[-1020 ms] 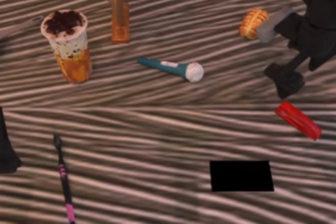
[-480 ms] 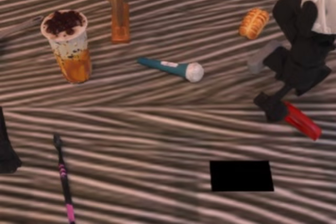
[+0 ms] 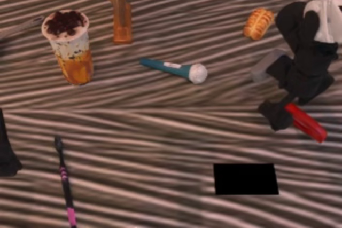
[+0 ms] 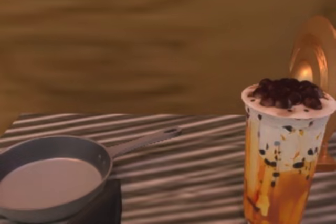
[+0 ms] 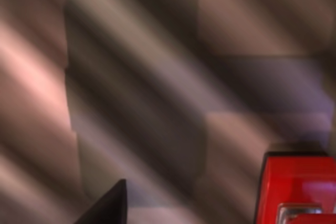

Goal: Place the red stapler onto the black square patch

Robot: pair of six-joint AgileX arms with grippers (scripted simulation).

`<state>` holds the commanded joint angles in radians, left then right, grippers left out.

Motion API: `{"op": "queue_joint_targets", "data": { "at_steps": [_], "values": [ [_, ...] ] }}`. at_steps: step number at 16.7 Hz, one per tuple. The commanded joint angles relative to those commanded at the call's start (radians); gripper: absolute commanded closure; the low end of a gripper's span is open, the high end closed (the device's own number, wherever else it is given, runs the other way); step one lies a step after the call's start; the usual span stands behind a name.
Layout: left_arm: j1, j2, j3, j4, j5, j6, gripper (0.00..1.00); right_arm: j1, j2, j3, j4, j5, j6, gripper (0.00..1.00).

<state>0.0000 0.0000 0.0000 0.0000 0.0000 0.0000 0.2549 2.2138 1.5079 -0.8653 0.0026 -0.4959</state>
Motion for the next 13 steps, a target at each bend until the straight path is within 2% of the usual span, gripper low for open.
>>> {"op": "queue_joint_targets", "data": {
  "at_steps": [11, 13],
  "values": [
    [0.0, 0.0, 0.0, 0.0, 0.0, 0.0, 0.0, 0.0, 0.0, 0.0, 0.0, 0.0, 0.0, 0.98],
    [0.0, 0.0, 0.0, 0.0, 0.0, 0.0, 0.0, 0.0, 0.0, 0.0, 0.0, 0.0, 0.0, 1.0]
  ]
}}
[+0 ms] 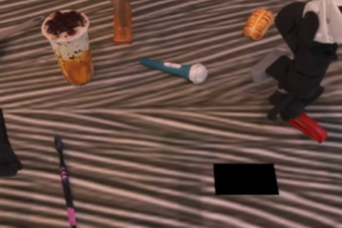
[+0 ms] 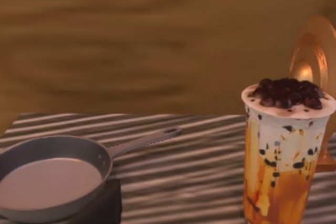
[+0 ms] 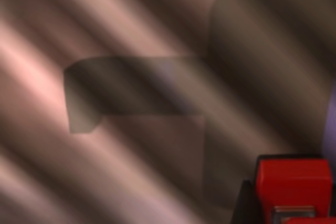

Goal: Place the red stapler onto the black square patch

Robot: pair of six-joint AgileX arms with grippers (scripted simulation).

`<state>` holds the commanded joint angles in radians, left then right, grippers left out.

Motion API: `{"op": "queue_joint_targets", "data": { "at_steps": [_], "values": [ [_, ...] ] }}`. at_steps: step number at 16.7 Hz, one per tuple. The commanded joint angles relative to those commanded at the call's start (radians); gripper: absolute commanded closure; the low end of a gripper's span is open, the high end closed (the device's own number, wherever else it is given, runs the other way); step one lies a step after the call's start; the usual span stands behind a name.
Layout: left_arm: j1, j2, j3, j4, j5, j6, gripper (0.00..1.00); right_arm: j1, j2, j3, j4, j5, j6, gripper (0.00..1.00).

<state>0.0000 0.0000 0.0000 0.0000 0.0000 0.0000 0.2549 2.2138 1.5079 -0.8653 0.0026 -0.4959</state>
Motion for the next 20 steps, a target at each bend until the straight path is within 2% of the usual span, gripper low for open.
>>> {"op": "queue_joint_targets", "data": {
  "at_steps": [9, 16, 20],
  "values": [
    [0.0, 0.0, 0.0, 0.0, 0.0, 0.0, 0.0, -0.001, -0.005, 0.016, -0.017, 0.0, -0.001, 1.0],
    [0.0, 0.0, 0.0, 0.0, 0.0, 0.0, 0.0, 0.004, -0.093, 0.201, -0.307, 0.0, -0.003, 1.0],
    [0.0, 0.0, 0.0, 0.0, 0.0, 0.0, 0.0, 0.005, -0.116, 0.232, -0.346, 0.0, -0.003, 1.0]
  ]
}}
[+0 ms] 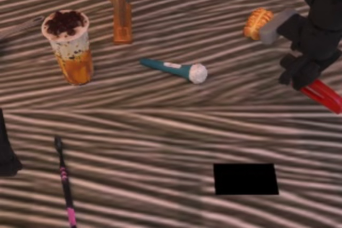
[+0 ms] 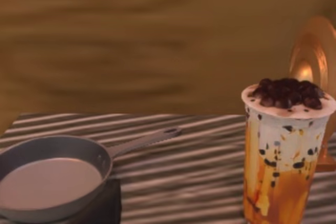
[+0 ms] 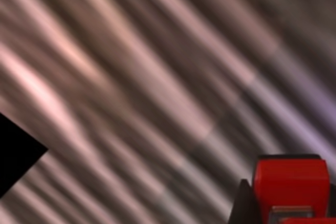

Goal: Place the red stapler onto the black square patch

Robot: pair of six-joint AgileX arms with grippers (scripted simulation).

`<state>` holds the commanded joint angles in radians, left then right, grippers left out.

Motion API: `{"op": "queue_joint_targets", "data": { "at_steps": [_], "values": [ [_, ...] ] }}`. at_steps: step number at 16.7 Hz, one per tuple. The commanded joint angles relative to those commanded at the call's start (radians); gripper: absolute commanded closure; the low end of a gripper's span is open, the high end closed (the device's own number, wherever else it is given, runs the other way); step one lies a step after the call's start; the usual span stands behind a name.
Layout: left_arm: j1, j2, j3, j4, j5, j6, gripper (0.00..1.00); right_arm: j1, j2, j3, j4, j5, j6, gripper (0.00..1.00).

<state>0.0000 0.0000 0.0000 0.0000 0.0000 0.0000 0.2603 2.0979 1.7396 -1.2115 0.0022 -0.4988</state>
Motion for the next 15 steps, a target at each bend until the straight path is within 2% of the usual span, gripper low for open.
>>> {"op": "queue_joint_targets", "data": {
  "at_steps": [4, 8, 11, 15],
  "values": [
    [0.0, 0.0, 0.0, 0.0, 0.0, 0.0, 0.0, -0.003, 0.002, -0.002, 0.006, 0.001, 0.011, 1.0],
    [0.0, 0.0, 0.0, 0.0, 0.0, 0.0, 0.0, 0.016, -0.021, -0.001, 0.046, 0.023, 0.15, 1.0],
    [0.0, 0.0, 0.0, 0.0, 0.0, 0.0, 0.0, 0.038, -0.054, -0.009, 0.095, 0.048, 0.369, 1.0],
    [0.0, 0.0, 0.0, 0.0, 0.0, 0.0, 0.0, 0.074, -0.111, -0.051, 0.154, 0.077, 0.801, 1.0]
  ]
}}
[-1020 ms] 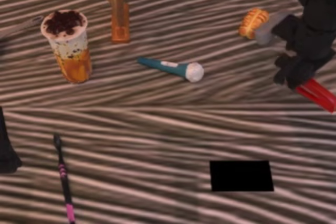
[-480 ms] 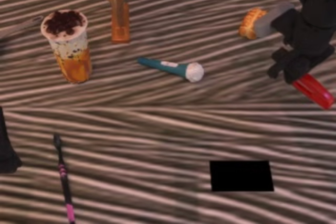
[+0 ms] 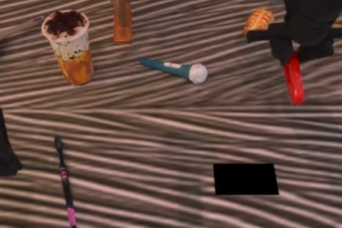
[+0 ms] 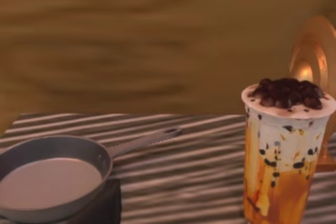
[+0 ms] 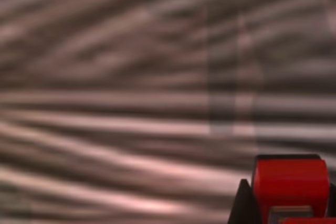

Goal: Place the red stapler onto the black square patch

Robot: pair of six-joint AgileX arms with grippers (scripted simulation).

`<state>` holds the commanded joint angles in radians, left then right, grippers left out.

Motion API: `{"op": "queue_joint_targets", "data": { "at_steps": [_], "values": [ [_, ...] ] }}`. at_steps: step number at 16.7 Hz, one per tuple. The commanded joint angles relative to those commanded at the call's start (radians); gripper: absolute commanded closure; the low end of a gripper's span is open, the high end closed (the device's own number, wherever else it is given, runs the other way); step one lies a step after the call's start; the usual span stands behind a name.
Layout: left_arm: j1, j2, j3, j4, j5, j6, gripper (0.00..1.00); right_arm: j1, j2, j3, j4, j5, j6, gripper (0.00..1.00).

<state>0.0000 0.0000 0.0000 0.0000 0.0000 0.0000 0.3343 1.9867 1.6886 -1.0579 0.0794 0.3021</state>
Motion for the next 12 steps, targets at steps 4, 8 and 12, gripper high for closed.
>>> {"op": "queue_joint_targets", "data": {
  "at_steps": [4, 8, 12],
  "values": [
    [0.0, 0.0, 0.0, 0.0, 0.0, 0.0, 0.0, 0.043, -0.061, -0.082, 0.03, 0.015, 0.518, 1.0],
    [0.0, 0.0, 0.0, 0.0, 0.0, 0.0, 0.0, 0.089, -0.122, -0.19, 0.023, 0.007, 0.972, 1.0],
    [0.0, 0.0, 0.0, 0.0, 0.0, 0.0, 0.0, 0.133, -0.189, -0.301, -0.003, -0.018, 1.342, 1.0]
  ]
}}
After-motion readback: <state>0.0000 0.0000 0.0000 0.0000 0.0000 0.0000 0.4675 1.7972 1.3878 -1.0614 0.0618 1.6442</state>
